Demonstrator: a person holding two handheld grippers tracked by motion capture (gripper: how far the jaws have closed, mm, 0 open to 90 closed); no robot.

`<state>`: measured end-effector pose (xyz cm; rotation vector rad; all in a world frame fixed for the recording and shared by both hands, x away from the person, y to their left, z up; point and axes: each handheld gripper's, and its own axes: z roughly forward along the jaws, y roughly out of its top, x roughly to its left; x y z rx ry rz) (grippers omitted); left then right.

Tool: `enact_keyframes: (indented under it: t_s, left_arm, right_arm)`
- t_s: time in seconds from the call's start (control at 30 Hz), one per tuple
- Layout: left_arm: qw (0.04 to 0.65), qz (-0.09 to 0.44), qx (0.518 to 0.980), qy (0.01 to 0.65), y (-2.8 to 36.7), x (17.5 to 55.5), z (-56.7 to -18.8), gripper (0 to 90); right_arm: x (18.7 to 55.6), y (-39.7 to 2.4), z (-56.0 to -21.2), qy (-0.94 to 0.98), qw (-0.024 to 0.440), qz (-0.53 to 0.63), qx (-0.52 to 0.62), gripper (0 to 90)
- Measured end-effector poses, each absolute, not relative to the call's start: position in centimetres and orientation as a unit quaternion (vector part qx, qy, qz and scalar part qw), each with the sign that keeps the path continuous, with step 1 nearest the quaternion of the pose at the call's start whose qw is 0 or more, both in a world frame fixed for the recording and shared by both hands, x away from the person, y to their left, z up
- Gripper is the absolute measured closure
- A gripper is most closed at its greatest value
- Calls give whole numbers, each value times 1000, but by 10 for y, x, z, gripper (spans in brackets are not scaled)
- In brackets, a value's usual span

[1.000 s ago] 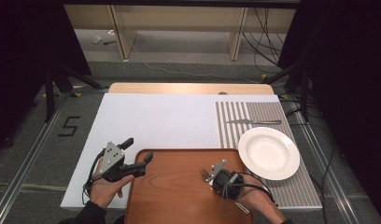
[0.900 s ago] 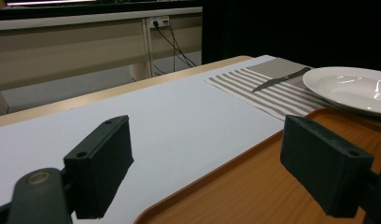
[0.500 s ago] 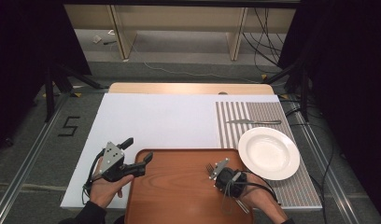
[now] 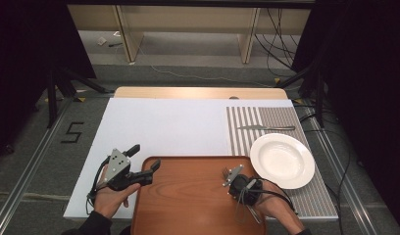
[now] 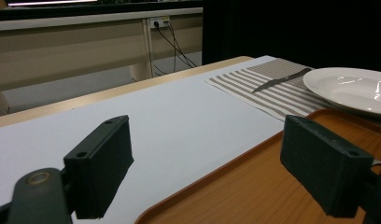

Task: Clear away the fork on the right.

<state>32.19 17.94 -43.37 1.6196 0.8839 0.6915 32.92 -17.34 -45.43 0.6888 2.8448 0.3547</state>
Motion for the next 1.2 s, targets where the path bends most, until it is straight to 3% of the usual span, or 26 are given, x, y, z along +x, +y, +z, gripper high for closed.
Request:
enact_keyframes:
  t_s: [1.2]
  left_arm:
    - [553,293,684,375,180,322,-433,164]
  right_arm:
    - [337,-203,-453,951,111,93,272,900]
